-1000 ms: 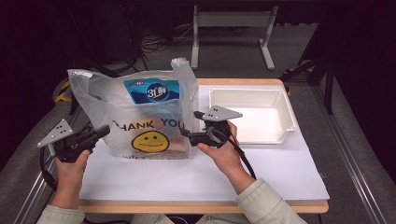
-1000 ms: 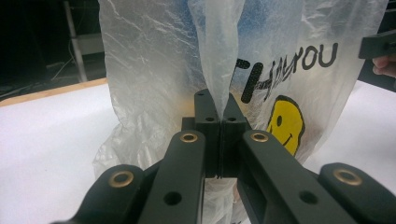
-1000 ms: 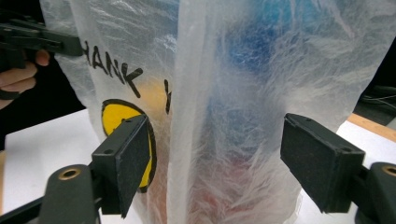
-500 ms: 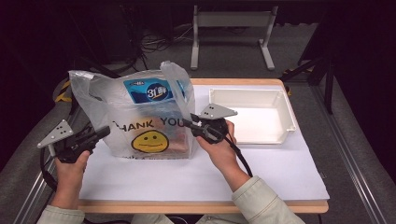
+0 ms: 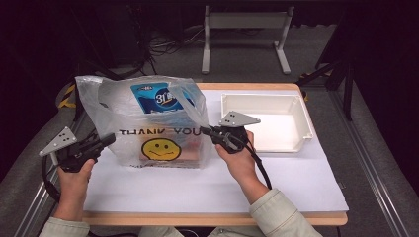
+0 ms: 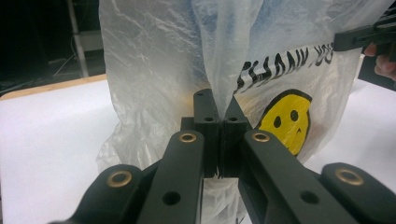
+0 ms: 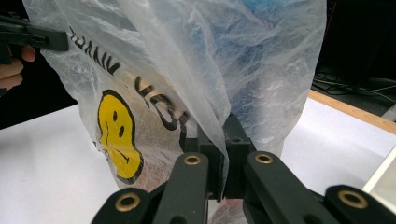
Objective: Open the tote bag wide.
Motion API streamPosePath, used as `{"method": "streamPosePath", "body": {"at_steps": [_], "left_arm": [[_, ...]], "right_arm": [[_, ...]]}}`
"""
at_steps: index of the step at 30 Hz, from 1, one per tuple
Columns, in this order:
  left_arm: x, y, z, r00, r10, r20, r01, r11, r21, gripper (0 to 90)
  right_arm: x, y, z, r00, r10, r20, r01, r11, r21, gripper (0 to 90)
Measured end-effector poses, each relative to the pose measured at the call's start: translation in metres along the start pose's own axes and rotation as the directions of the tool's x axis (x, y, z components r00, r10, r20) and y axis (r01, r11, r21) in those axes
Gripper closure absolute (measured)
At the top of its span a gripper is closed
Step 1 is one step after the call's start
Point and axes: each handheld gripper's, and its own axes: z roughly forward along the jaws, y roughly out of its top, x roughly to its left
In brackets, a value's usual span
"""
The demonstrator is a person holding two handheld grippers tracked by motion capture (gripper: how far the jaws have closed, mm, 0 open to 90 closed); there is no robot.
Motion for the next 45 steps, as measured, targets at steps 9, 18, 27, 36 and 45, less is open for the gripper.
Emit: {"method": "streamPosePath", "body": {"at_steps": [9, 18, 27, 36, 45], "left_arm": [[0.006, -0.006, 0.009, 1.0000, -0.001, 0.005, 0.001, 0.9980, 0.063, 88.5], [0.012, -0.019, 0.016, 0.9995, -0.029, 0.011, 0.027, 0.9914, 0.128, 87.7], [0.012, -0.032, 0.016, 0.9991, -0.037, 0.022, 0.032, 0.9825, 0.183, 89.0], [0.003, -0.038, 0.019, 0.9997, 0.009, 0.023, -0.014, 0.9691, 0.246, 89.1], [-0.001, -0.046, 0.021, 0.9992, 0.008, 0.040, -0.018, 0.9595, 0.281, 89.3]], "right_arm": [[-0.007, -0.010, 0.004, 0.9998, 0.021, 0.001, -0.021, 0.999, 0.026, 88.5], [-0.009, -0.028, 0.010, 0.9986, 0.052, -0.014, -0.050, 0.996, 0.072, 88.3], [-0.006, -0.039, 0.013, 0.9983, 0.047, -0.033, -0.043, 0.992, 0.122, 88.7], [-0.004, -0.058, 0.013, 0.9969, 0.066, -0.043, -0.058, 0.985, 0.162, 89.0], [-0.001, -0.072, 0.010, 0.9956, 0.070, -0.062, -0.056, 0.978, 0.199, 89.2]]}}
